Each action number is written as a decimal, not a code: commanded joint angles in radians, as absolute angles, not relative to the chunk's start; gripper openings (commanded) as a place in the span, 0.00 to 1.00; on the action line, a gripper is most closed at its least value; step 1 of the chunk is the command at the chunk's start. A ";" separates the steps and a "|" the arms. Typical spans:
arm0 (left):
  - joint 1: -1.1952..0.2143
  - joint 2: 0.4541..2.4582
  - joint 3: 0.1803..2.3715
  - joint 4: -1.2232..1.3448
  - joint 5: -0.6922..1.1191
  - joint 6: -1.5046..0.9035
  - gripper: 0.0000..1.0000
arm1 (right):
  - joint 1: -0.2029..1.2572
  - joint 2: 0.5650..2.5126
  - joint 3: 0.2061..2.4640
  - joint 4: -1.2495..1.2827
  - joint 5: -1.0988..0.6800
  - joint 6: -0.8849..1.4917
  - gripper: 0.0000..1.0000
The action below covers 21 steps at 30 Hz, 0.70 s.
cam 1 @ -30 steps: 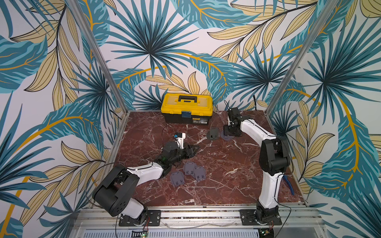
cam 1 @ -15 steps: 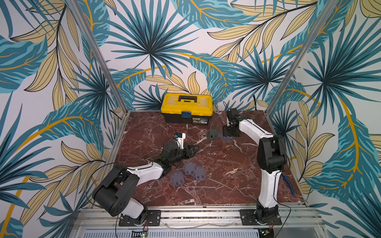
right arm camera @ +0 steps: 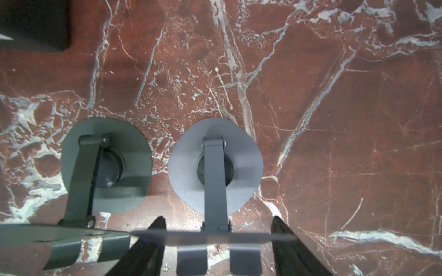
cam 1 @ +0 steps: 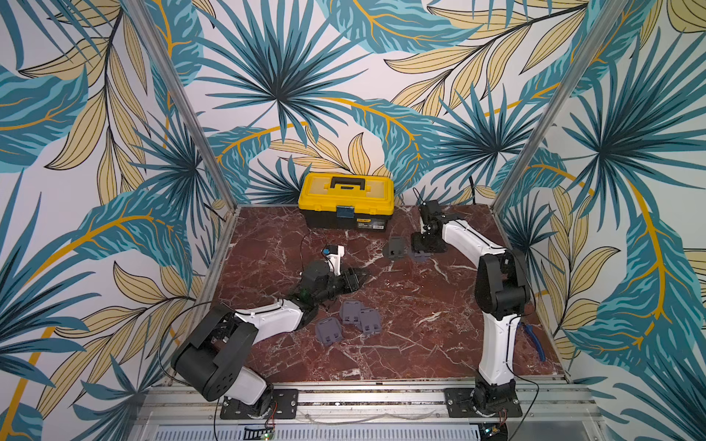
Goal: Open the phone stand
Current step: Place the phone stand at the center of the board.
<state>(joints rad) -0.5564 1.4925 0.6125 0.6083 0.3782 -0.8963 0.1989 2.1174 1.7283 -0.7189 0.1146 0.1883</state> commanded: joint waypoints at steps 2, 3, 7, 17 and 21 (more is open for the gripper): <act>-0.552 1.488 0.642 0.609 0.379 -0.879 0.48 | 0.194 2.136 1.744 -0.758 0.110 0.201 0.72; -0.552 1.487 0.641 0.609 0.378 -0.879 0.48 | 0.194 2.133 1.745 -0.759 0.108 0.203 0.73; -0.552 1.480 0.640 0.609 0.378 -0.880 0.48 | 0.195 2.111 1.741 -0.761 0.102 0.221 0.74; -0.552 1.441 0.634 0.609 0.370 -0.876 0.48 | 0.196 1.949 1.685 -0.770 0.066 0.286 0.76; -0.552 1.414 0.631 0.586 0.362 -0.864 0.48 | 0.198 1.811 1.613 -0.782 0.075 0.308 0.76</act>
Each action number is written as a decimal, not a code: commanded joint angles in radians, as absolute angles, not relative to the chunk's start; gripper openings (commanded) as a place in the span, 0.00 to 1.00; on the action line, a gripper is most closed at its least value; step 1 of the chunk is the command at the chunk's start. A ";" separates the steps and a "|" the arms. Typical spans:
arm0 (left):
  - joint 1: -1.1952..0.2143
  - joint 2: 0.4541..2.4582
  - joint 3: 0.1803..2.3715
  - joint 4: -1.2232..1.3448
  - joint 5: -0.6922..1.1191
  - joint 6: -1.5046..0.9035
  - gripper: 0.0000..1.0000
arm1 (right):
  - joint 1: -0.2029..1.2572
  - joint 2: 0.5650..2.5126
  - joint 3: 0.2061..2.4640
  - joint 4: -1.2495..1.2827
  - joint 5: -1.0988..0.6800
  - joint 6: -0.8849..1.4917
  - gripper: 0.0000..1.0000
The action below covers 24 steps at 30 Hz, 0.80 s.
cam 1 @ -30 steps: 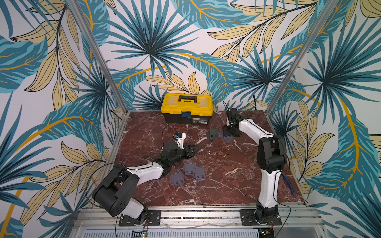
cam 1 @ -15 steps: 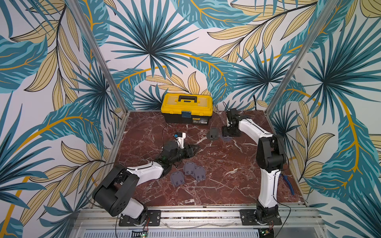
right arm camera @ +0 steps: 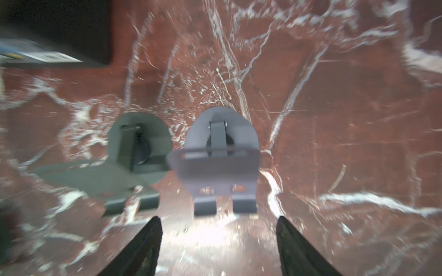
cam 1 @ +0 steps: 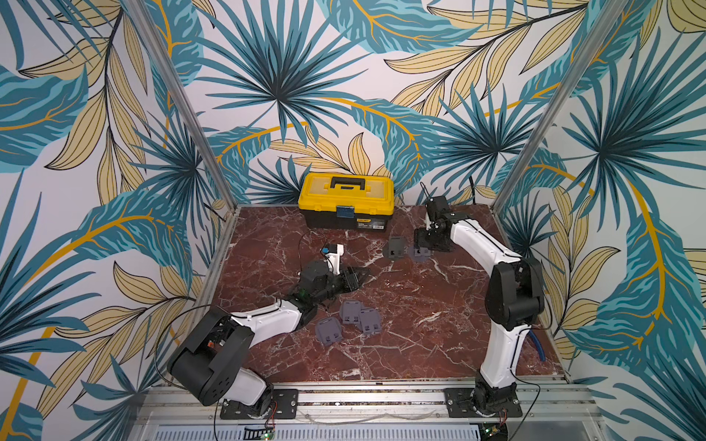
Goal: Open the phone stand
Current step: Place the phone stand at the center of the board.
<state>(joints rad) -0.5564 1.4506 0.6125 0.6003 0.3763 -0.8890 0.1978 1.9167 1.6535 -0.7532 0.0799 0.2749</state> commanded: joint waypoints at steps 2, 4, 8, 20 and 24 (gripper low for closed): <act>-0.551 1.397 0.626 0.579 0.356 -0.859 0.48 | 0.199 1.733 1.567 -0.800 0.069 0.318 0.76; -0.550 1.380 0.618 0.570 0.350 -0.860 0.48 | 0.203 1.655 1.520 -0.816 0.076 0.325 0.76; -0.534 1.329 0.592 0.552 0.335 -0.863 0.48 | 0.234 1.507 1.417 -0.847 0.089 0.347 0.76; -0.429 1.014 0.460 0.302 0.224 -0.862 0.49 | 0.524 1.372 1.268 -0.938 0.150 0.542 0.75; -0.388 0.902 0.422 0.178 0.201 -0.854 0.50 | 0.629 1.425 1.275 -0.950 0.148 0.608 0.75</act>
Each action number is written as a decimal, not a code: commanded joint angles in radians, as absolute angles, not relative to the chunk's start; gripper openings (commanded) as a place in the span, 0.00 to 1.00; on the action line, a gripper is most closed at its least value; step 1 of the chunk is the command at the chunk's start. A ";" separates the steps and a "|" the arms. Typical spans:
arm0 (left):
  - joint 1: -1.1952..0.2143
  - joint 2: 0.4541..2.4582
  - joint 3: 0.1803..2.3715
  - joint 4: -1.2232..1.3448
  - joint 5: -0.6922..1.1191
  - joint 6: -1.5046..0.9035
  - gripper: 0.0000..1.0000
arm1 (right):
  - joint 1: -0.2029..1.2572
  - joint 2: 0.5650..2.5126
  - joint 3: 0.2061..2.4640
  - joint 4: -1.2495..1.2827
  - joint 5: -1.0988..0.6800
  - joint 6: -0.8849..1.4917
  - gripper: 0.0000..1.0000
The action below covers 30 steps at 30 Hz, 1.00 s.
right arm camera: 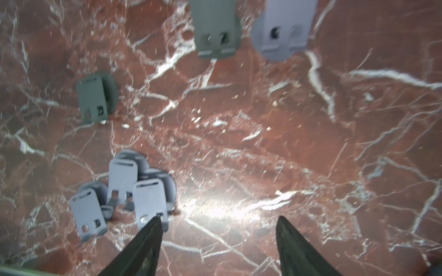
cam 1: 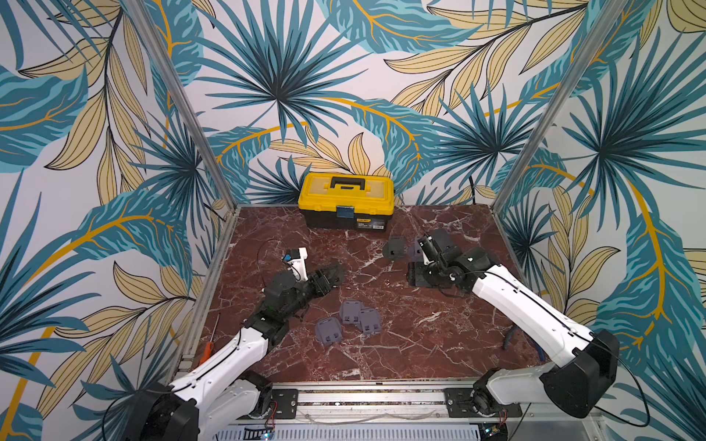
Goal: Open the phone stand
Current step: Place the phone stand at the center of the board, then pick up the phone stand at the center of the board.
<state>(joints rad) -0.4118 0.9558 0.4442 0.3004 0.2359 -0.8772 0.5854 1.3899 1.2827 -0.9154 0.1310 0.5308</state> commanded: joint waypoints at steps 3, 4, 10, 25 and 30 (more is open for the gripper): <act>-0.356 0.836 0.387 0.137 0.211 -0.854 0.51 | 0.705 1.482 1.297 -0.967 0.138 0.633 0.76; -0.347 0.817 0.379 0.126 0.214 -0.856 0.51 | 0.731 1.502 1.306 -0.974 0.137 0.638 0.78; -0.319 0.759 0.326 0.109 0.217 -0.871 0.51 | 0.839 1.618 1.340 -0.996 0.104 0.622 0.81; -0.314 0.729 0.293 0.109 0.219 -0.889 0.51 | 0.914 1.790 1.412 -1.010 0.009 0.528 0.80; -0.314 0.730 0.290 0.109 0.212 -0.889 0.51 | 0.922 1.844 1.428 -0.997 -0.015 0.514 0.78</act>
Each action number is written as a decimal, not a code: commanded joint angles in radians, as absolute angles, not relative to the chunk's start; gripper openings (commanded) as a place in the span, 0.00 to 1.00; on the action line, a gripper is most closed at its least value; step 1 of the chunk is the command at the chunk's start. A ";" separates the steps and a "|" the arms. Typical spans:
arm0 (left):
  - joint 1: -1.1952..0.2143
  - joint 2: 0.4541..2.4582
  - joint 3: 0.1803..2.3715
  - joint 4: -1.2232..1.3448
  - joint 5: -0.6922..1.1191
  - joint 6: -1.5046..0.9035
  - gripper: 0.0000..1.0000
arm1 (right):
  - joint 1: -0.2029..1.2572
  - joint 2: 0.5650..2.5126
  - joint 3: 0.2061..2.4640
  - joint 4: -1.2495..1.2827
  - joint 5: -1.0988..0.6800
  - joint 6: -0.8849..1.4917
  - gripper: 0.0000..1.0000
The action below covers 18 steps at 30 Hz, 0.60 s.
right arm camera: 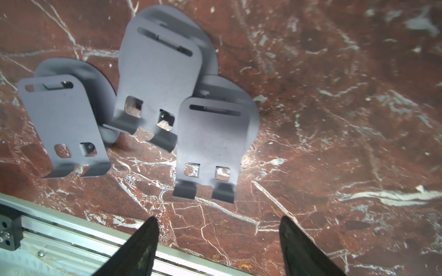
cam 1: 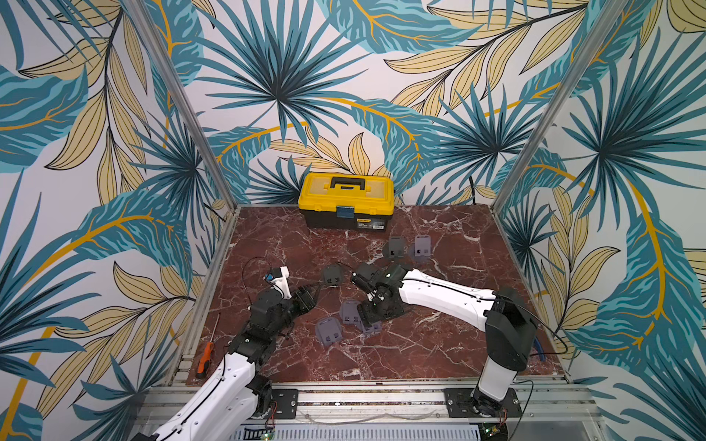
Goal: Open the phone stand
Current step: Pick up the phone stand at the center of the board.
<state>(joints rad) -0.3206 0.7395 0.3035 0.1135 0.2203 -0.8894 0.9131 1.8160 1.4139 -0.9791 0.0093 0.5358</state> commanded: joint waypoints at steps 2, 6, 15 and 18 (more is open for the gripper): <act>-0.313 0.731 0.290 0.109 0.208 -0.888 0.51 | 0.924 1.859 1.430 -0.994 -0.020 0.510 0.77; -0.314 0.733 0.290 0.109 0.208 -0.888 0.51 | 0.930 1.888 1.432 -0.988 -0.025 0.506 0.78; -0.314 0.732 0.290 0.109 0.205 -0.888 0.51 | 0.933 1.958 1.470 -0.984 -0.013 0.497 0.79; -0.314 0.733 0.289 0.109 0.207 -0.888 0.51 | 0.933 1.982 1.490 -0.986 -0.011 0.494 0.80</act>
